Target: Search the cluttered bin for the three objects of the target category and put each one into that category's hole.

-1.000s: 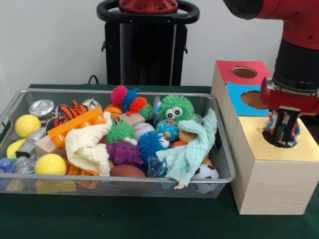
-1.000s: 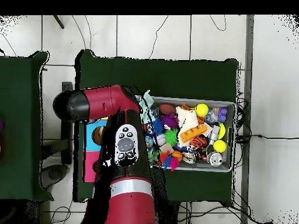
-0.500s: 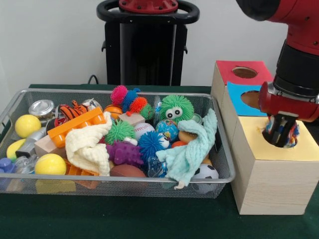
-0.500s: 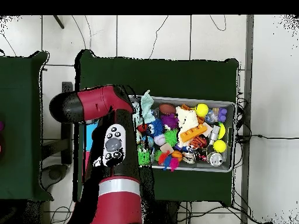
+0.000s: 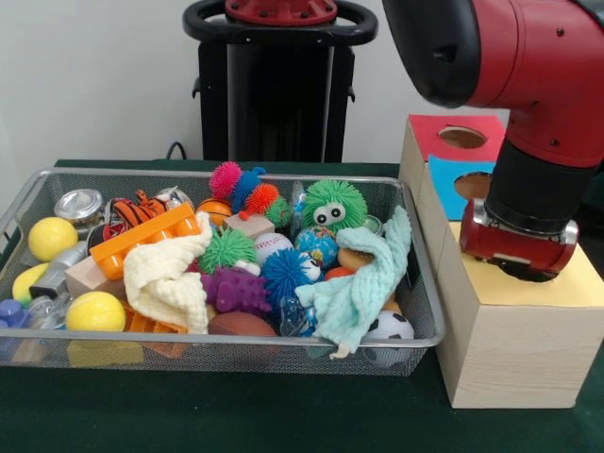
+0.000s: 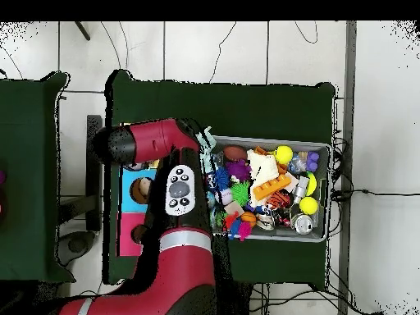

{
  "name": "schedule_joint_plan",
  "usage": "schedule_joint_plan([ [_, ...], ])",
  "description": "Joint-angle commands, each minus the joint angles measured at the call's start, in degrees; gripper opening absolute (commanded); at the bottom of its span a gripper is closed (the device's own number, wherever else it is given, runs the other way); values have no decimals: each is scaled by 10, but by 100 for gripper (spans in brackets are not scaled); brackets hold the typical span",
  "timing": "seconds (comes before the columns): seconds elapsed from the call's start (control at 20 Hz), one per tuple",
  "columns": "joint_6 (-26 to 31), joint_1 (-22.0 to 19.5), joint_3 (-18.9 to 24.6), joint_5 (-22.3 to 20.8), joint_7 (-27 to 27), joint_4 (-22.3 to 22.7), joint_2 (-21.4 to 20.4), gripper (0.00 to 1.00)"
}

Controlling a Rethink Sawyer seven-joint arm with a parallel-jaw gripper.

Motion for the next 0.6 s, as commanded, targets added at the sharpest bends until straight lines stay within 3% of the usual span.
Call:
schedule_joint_plan([
  [0.05, 118, -12, 43, -14, -35, -34, 114, 0],
  [0.4, -3, 2, 21, -41, 3, -10, 87, 0],
  [0.6, -28, -4, 28, -39, 1, 18, 56, 0],
])
